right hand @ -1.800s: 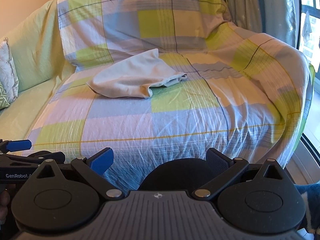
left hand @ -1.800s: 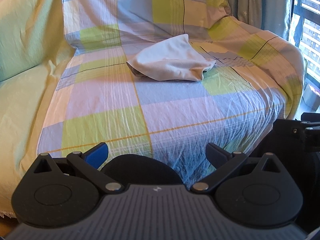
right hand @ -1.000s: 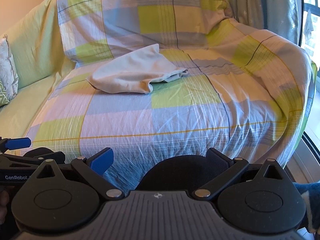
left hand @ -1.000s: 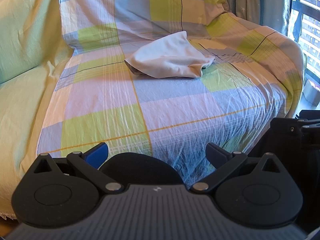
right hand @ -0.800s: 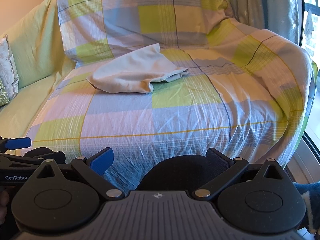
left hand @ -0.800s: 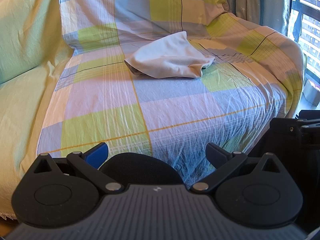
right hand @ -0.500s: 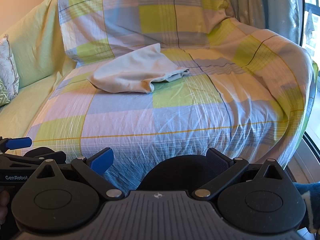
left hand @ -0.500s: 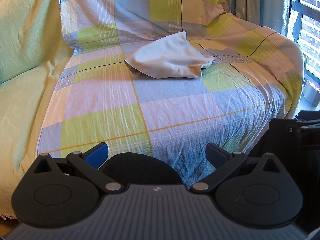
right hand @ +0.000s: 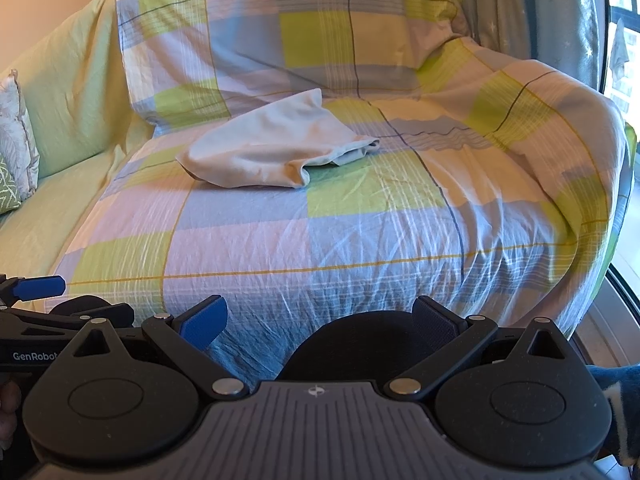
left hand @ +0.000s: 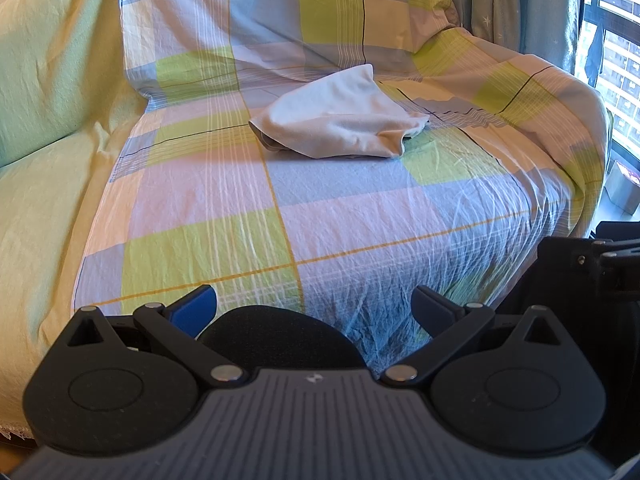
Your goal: Fold clothes
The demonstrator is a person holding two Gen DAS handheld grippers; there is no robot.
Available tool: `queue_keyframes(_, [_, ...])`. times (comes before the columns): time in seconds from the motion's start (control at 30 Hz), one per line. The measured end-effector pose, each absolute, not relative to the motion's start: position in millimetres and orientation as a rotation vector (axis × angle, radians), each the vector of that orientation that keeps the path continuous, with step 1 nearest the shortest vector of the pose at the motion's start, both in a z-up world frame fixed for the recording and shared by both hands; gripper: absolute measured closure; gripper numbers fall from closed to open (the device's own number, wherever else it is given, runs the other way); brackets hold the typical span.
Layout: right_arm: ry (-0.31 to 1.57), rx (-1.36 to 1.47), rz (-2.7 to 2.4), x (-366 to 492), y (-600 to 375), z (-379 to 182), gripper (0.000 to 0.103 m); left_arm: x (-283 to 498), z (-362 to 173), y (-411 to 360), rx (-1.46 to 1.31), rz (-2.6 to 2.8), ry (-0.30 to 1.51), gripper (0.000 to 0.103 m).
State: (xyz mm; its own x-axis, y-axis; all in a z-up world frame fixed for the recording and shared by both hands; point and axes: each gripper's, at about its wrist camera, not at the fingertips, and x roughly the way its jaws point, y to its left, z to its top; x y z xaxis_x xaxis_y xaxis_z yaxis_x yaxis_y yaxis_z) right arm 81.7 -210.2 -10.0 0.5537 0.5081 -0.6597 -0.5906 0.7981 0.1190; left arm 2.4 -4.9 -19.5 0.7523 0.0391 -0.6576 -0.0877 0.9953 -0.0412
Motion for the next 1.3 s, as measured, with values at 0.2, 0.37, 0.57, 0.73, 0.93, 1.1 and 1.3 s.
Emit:
queue_keyframes(0.2, [0.742, -0.123, 0.656, 81.7, -209.2, -10.7, 0.002, 2.4, -19.5, -4.3, -0.074, 0.077, 0.717, 0.001])
queue_keyframes(0.37, [0.743, -0.122, 0.657, 82.1, -209.4, -11.1, 0.002, 2.8, -19.6, -5.0, -0.072, 0.082, 0.716, 0.001])
queue_keyframes(0.57, [0.745, -0.12, 0.661, 81.8, -210.0, -11.8, 0.002, 3.3, -19.8, -5.8, -0.071, 0.088, 0.716, 0.001])
queue_keyframes(0.73, [0.748, -0.116, 0.665, 82.5, -210.6, -12.4, 0.002, 2.7, -18.9, -4.3, -0.07, 0.094, 0.717, 0.001])
queue_keyframes(0.93, [0.75, -0.116, 0.668, 83.1, -210.1, -12.9, 0.002, 3.3, -18.8, -3.9, -0.069, 0.102, 0.717, 0.001])
queue_keyframes(1.1, [0.75, -0.114, 0.671, 83.6, -210.6, -13.0, 0.002, 3.3, -18.2, -2.8, -0.072, 0.102, 0.714, 0.001])
queue_keyframes(1.3, [0.748, -0.114, 0.67, 85.9, -209.0, -13.5, 0.002, 2.0, -18.2, -3.8, -0.074, 0.108, 0.71, 0.001])
